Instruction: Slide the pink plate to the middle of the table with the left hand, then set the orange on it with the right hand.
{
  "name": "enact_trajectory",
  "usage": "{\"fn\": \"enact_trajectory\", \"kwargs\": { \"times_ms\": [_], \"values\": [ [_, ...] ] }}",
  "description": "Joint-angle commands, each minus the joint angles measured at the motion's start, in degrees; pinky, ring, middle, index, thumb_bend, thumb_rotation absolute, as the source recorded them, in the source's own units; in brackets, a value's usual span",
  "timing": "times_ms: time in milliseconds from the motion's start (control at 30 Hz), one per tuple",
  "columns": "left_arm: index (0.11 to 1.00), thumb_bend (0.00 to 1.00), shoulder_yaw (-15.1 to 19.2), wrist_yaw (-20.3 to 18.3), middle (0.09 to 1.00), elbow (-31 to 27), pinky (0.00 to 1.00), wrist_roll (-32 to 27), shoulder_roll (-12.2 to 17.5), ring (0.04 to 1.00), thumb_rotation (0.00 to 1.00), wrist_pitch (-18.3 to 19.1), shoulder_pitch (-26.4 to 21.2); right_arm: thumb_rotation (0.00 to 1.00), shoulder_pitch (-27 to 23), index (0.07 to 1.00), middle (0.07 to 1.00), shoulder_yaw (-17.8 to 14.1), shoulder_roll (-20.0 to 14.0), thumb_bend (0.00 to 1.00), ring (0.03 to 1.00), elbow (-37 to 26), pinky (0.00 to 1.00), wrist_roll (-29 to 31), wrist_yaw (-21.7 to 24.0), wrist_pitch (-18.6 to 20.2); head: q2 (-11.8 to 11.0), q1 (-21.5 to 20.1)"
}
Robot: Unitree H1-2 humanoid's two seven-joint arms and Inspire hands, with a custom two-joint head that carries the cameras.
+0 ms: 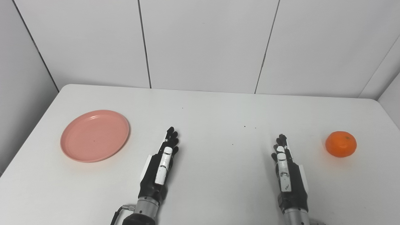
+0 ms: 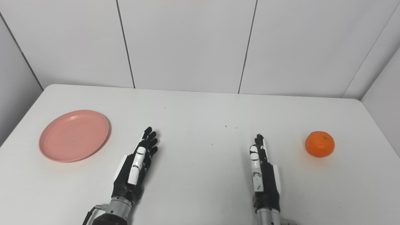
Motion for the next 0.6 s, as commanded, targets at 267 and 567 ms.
{"fn": "enact_trajectory", "kwargs": {
  "times_ms": [267,567],
  "values": [
    [1.000,0.44,-0.43,-0.54,1.000,-0.83,1.00,0.09,-0.29,1.000,1.00,-1.00,-0.79,1.00,-0.64,0.979,0.984,-0.02,0.18,0.43,0.982,-1.54,0.98,0.09,0.04,-2.82,0.31,0.19],
    [1.000,0.44,-0.55,-0.58,1.000,-0.94,1.00,0.05,-0.37,1.000,1.00,-0.57,-0.77,1.00,-0.73,0.980,0.984,-0.05,0.17,0.42,0.980,-1.32,0.98,0.17,0.00,-3.15,0.22,0.11]
  ]
}}
